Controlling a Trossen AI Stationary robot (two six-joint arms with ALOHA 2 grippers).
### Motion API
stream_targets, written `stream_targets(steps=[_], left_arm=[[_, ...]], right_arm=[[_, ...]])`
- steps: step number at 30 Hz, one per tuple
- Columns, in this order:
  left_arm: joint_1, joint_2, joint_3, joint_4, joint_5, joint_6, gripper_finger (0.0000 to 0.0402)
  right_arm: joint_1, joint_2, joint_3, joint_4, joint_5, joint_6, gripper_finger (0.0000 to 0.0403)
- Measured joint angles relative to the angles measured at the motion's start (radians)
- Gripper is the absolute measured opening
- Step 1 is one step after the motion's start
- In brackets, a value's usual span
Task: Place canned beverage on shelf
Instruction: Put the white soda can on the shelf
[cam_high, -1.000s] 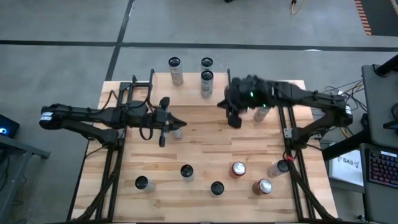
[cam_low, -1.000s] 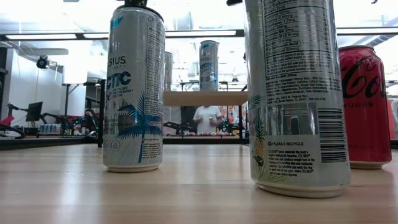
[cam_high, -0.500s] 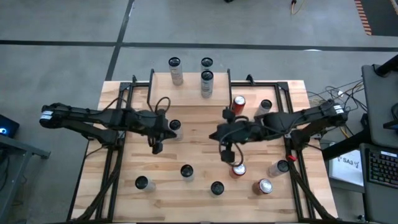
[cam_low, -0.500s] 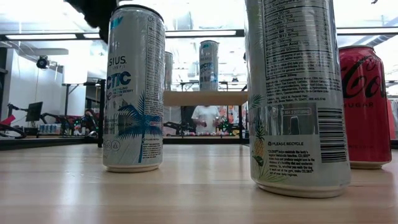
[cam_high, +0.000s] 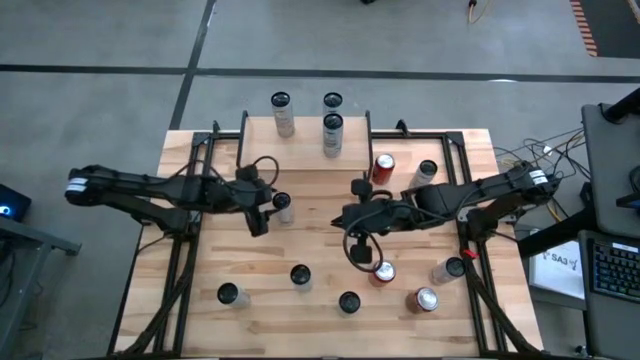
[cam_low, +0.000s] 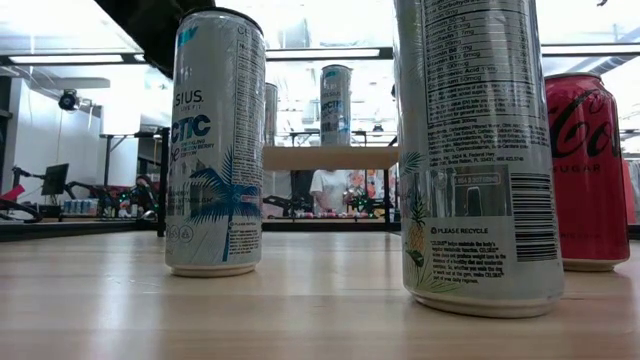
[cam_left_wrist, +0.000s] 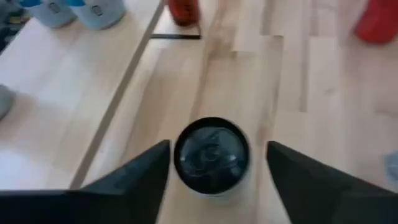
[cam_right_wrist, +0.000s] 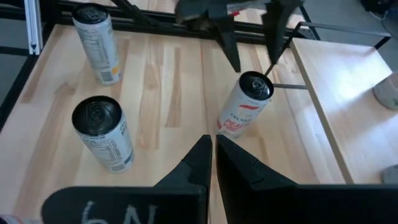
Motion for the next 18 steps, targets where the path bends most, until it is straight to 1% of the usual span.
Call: stream_targets(steps=[2,4,7,11,18], left_arm=[[0.000,0.019,0.000,0.006,-0.013,0.005,0.0295],[0.000,0.040,0.000,0.007,-0.013,0.007,0.0323],[0.000,0.071,0.000,0.009,-0.013,-0.009,0.0346],[0.000,0.113,0.000,0.022,-0.013,-0.031,0.0349],[0.000,0.184,0.000,0.034,-0.014,-0.075,0.0334]], right_arm=[[0.000,0.000,0.000,0.001,0.000,-0.012,0.0013],[0.000,0.000,0.000,0.000,0.000,-0.019,0.0013],[0.000,0.000,0.000,0.000,0.000,-0.022,0.0013],[0.000,0.000,-0.008,0.007,0.000,-0.039,0.0013],[0.000,0.000,-0.035,0.008,0.000,-0.050,0.0013]])
